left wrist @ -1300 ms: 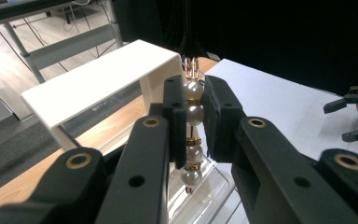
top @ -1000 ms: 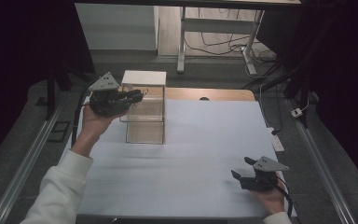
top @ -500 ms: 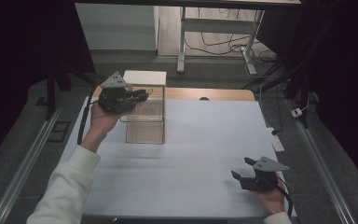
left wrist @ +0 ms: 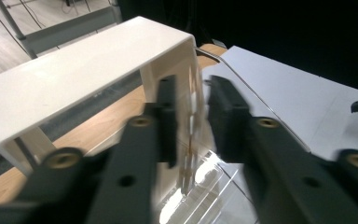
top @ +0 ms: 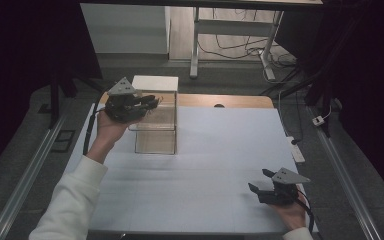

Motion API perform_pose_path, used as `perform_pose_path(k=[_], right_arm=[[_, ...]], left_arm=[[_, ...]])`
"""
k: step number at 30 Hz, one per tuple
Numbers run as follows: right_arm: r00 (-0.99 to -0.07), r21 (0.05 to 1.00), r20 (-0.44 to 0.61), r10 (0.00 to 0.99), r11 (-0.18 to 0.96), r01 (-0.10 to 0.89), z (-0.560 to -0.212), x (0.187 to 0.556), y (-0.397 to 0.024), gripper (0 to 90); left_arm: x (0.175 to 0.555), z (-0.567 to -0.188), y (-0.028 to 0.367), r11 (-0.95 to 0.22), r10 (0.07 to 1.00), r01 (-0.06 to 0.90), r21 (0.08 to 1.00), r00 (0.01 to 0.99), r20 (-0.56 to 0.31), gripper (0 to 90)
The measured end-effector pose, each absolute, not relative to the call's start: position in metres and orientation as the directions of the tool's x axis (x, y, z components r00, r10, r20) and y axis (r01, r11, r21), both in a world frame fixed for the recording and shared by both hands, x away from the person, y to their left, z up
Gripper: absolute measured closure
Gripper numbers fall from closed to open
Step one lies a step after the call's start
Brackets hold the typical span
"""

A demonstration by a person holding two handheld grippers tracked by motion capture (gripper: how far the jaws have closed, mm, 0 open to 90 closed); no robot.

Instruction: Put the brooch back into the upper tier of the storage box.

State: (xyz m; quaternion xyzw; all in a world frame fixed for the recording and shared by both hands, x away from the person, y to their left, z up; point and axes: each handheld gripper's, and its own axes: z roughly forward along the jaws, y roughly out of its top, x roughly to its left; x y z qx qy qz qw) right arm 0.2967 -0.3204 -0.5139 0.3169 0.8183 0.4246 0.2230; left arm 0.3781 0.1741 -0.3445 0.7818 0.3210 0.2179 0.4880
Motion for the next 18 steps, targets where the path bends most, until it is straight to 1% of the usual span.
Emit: perform_pose_path(k=[1, 8, 13, 14, 15, 18], right_arm=[[-0.700, 0.836, -0.096, 0.708, 0.439, 0.329, -0.514, 0.297, -0.321, 23.2], [-0.699, 0.836, -0.097, 0.708, 0.439, 0.329, -0.514, 0.296, -0.320, 23.2], [-0.699, 0.837, -0.096, 0.709, 0.437, 0.329, -0.514, 0.296, -0.321, 23.2], [-0.699, 0.837, -0.096, 0.709, 0.437, 0.329, -0.514, 0.296, -0.321, 23.2], [-0.697, 0.837, -0.096, 0.710, 0.437, 0.329, -0.514, 0.296, -0.321, 23.2], [-0.695, 0.837, -0.100, 0.713, 0.438, 0.329, -0.513, 0.296, -0.322, 23.2]], left_arm=[[0.378, -0.344, 0.175, -0.314, 0.718, 0.287, 0.905, 0.695, 0.029, 64.9], [0.374, -0.344, 0.178, -0.287, 0.715, 0.288, 0.914, 0.699, 0.004, 49.7], [0.370, -0.344, 0.180, -0.278, 0.711, 0.290, 0.916, 0.703, -0.006, 43.2], [0.369, -0.344, 0.181, -0.278, 0.710, 0.291, 0.915, 0.704, -0.007, 43.2], [0.365, -0.344, 0.183, -0.277, 0.710, 0.291, 0.916, 0.704, -0.009, 40.3], [0.360, -0.345, 0.186, -0.282, 0.710, 0.292, 0.914, 0.705, -0.006, 36.8]])
